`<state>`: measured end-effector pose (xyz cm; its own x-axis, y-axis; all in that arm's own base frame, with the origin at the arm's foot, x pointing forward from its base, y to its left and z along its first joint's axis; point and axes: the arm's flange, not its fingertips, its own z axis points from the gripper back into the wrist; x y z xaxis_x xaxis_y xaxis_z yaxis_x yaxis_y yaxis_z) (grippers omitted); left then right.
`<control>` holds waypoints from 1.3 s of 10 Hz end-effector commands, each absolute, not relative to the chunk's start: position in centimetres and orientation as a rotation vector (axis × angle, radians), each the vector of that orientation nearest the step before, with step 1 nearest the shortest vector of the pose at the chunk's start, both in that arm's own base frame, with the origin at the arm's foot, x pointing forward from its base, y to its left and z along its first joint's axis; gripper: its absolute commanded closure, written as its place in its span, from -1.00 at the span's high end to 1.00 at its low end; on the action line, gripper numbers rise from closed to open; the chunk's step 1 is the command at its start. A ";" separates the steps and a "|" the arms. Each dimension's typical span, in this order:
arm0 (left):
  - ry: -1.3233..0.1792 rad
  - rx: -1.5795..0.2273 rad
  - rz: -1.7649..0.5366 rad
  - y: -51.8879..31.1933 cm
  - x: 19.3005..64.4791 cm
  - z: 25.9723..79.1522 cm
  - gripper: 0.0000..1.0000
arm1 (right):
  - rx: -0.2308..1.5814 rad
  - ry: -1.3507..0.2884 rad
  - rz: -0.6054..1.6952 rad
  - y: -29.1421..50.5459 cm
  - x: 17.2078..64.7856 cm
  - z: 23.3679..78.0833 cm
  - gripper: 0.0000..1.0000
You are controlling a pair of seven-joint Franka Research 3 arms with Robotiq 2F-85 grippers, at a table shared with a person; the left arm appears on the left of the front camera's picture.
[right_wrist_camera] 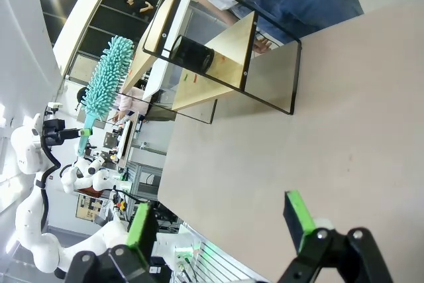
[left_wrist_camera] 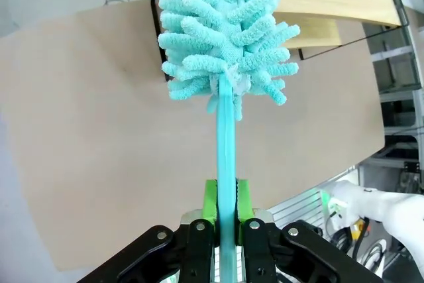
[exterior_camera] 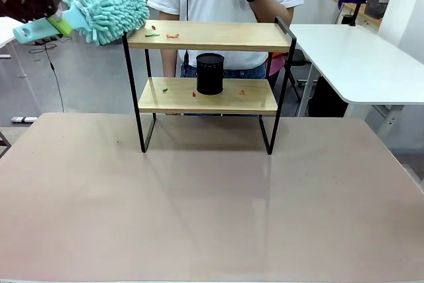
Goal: Clean the shelf.
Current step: Clean the specific tier of the Shelf with the Duster once objects are removed.
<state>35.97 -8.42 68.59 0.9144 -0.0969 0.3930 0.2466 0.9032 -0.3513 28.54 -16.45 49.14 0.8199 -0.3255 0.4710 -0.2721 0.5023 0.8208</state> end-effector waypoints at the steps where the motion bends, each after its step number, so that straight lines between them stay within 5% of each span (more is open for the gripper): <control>1: -0.357 -0.383 -0.176 -9.8 36.2 68.6 -0.75 | 1.073 -0.669 -0.014 -16.3 28.8 49.2 1.00; 7: -0.265 -0.335 -0.264 -14.3 37.3 67.8 -0.75 | 1.073 -0.669 -0.014 -16.3 28.8 49.2 1.00; 13: -0.113 -0.624 -0.861 -13.9 33.0 69.5 -0.75 | 1.073 -0.669 -0.014 -16.3 28.8 49.2 1.00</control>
<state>33.43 -16.06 68.69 0.7401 -0.5924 0.3183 0.6709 0.6184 -0.4091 28.53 -16.44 49.15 0.8205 -0.3245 0.4706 -0.2729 0.5010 0.8213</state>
